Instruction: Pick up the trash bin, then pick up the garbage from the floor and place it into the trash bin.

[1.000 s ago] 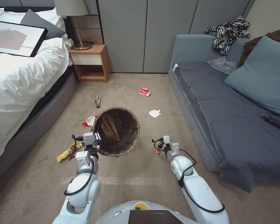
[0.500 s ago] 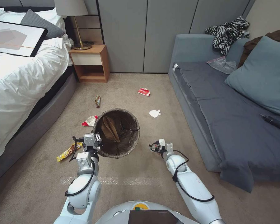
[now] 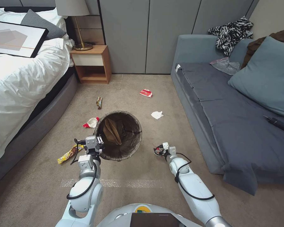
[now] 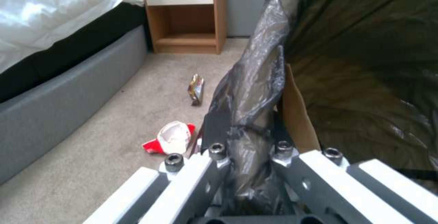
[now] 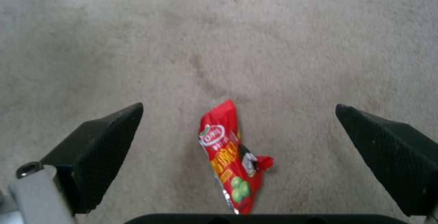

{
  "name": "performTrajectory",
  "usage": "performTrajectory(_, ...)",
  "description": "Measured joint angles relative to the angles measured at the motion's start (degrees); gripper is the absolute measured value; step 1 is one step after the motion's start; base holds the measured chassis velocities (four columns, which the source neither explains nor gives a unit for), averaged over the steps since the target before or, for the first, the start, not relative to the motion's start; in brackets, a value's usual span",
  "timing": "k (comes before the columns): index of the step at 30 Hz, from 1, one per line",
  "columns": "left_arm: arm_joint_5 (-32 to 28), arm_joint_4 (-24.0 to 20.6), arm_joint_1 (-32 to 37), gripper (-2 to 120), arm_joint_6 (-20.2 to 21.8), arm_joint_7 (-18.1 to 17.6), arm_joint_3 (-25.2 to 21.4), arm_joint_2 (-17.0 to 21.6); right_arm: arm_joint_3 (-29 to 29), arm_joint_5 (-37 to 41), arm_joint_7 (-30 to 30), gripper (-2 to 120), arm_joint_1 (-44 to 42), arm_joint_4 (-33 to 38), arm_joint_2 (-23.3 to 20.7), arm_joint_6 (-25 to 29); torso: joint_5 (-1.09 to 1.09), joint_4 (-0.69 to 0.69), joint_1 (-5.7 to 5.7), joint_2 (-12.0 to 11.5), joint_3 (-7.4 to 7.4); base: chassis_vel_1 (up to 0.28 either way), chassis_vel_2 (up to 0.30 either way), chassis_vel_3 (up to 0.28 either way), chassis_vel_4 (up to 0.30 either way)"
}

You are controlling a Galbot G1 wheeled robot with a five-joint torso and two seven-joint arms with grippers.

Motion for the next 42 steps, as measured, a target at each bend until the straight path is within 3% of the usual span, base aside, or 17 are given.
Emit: performTrajectory(42, 0.73, 0.22, 0.52, 2, -0.51, 0.06, 0.44, -0.31, 1.05, -5.18, -1.23, 99, 2.73, -12.0, 2.28, 5.6, 0.0, 0.0, 0.0, 0.0, 0.0, 0.0, 0.0, 0.0, 0.0)
